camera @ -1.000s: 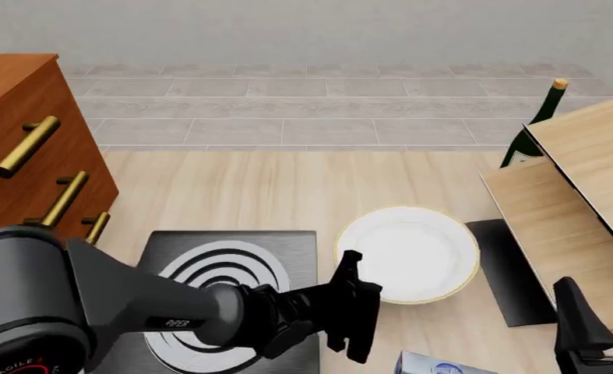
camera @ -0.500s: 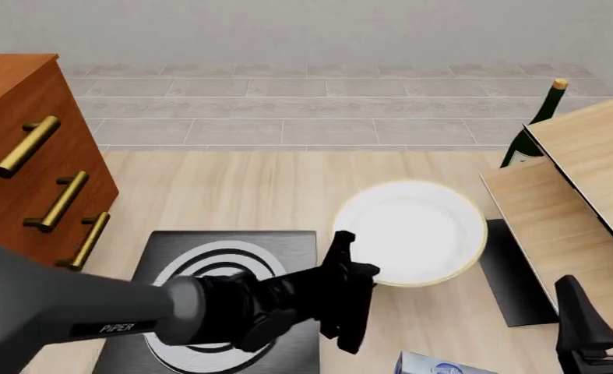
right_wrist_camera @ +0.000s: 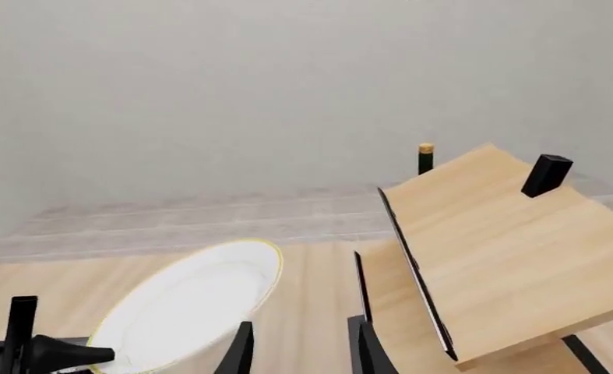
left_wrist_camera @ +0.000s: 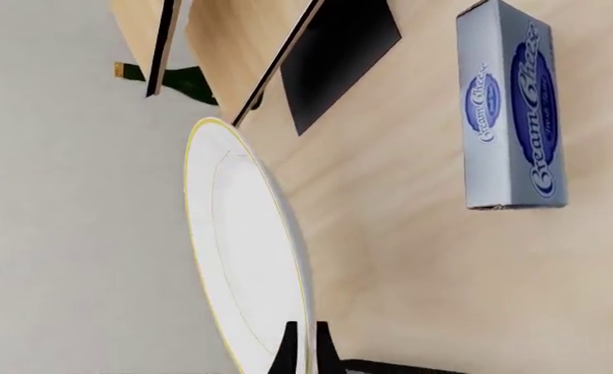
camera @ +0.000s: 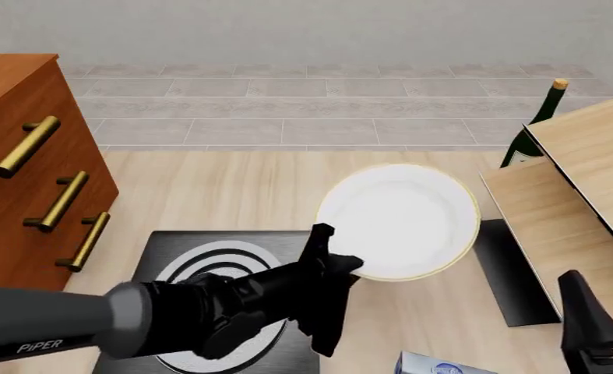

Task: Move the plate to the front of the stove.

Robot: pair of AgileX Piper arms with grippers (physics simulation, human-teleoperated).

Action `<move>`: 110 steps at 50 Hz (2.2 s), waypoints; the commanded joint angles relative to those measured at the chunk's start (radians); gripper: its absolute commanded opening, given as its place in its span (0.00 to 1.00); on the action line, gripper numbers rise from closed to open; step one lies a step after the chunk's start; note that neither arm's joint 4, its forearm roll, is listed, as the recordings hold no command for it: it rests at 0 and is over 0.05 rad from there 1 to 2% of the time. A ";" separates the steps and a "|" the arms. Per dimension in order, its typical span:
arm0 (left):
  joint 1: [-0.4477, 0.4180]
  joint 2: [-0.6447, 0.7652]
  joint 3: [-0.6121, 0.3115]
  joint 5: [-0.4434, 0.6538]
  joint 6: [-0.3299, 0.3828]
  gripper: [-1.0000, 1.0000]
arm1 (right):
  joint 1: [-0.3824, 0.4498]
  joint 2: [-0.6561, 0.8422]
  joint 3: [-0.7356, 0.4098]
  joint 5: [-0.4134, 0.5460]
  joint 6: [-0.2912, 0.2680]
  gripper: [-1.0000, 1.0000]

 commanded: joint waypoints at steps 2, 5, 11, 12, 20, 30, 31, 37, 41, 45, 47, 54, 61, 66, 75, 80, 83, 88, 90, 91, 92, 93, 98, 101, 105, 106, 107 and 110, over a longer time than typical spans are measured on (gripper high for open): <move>0.014 -0.070 0.033 -0.001 0.025 0.00 | 0.022 0.000 -0.033 0.020 0.001 1.00; 0.016 -0.085 0.043 -0.004 0.026 0.00 | 0.025 0.000 -0.045 0.029 0.000 1.00; 0.018 -0.123 0.090 -0.034 0.045 0.00 | 0.059 0.000 -0.071 0.051 0.044 1.00; 0.015 -0.135 0.097 -0.034 0.045 0.00 | 0.057 0.000 -0.081 0.060 0.027 1.00; 0.008 -0.196 0.148 -0.090 0.070 0.00 | 0.119 0.000 -0.175 0.137 0.051 1.00; 0.001 -0.229 0.195 -0.178 0.095 0.00 | 0.212 0.000 -0.276 0.243 0.187 1.00; 0.001 -0.227 0.199 -0.187 0.097 0.00 | 0.226 0.001 -0.280 0.245 0.197 1.00; 0.002 -0.230 0.210 -0.218 0.094 0.00 | 0.265 0.085 -0.293 0.233 0.240 1.00; 0.002 -0.223 0.218 -0.238 0.099 0.00 | 0.286 0.106 -0.310 0.216 0.252 1.00; -0.001 -0.224 0.222 -0.248 0.100 0.00 | 0.318 0.155 -0.322 0.189 0.270 1.00; -0.004 -0.222 0.227 -0.258 0.102 0.00 | 0.326 0.181 -0.330 0.180 0.265 1.00; -0.008 -0.218 0.235 -0.270 0.098 0.00 | 0.337 0.235 -0.343 0.154 0.285 1.00; -0.015 -0.233 0.241 -0.270 0.095 0.00 | 0.300 0.284 -0.339 0.116 0.337 1.00; -0.020 -0.245 0.250 -0.273 0.091 0.00 | 0.283 0.342 -0.323 0.055 0.388 1.00; -0.029 -0.256 0.266 -0.282 0.093 0.00 | 0.304 0.470 -0.311 -0.056 0.444 1.00; -0.035 -0.260 0.268 -0.285 0.089 0.00 | 0.316 0.537 -0.304 -0.115 0.466 1.00; -0.036 -0.260 0.270 -0.287 0.090 0.00 | 0.319 0.571 -0.299 -0.144 0.474 1.00; -0.040 -0.262 0.272 -0.288 0.086 0.00 | 0.322 0.630 -0.284 -0.197 0.500 1.00; -0.040 -0.262 0.273 -0.288 0.086 0.00 | 0.321 0.647 -0.281 -0.213 0.502 1.00; -0.041 -0.263 0.273 -0.287 0.085 0.00 | 0.324 0.659 -0.277 -0.224 0.510 1.00; -0.041 -0.263 0.273 -0.287 0.084 0.00 | 0.321 0.668 -0.279 -0.229 0.505 1.00; -0.041 -0.264 0.272 -0.287 0.083 0.00 | 0.320 0.680 -0.279 -0.239 0.509 1.00; -0.045 -0.264 0.273 -0.288 0.082 0.00 | 0.321 0.735 -0.276 -0.285 0.525 1.00; -0.050 -0.266 0.275 -0.290 0.082 0.00 | 0.325 0.777 -0.278 -0.315 0.534 1.00; -0.053 -0.267 0.276 -0.291 0.080 0.00 | 0.336 0.827 -0.283 -0.352 0.539 1.00; -0.053 -0.267 0.276 -0.291 0.080 0.00 | 0.339 0.835 -0.283 -0.357 0.543 1.00; -0.054 -0.269 0.277 -0.290 0.078 0.00 | 0.341 0.854 -0.286 -0.370 0.546 1.00; -0.055 -0.266 0.280 -0.296 0.079 0.00 | 0.350 0.888 -0.296 -0.389 0.545 1.00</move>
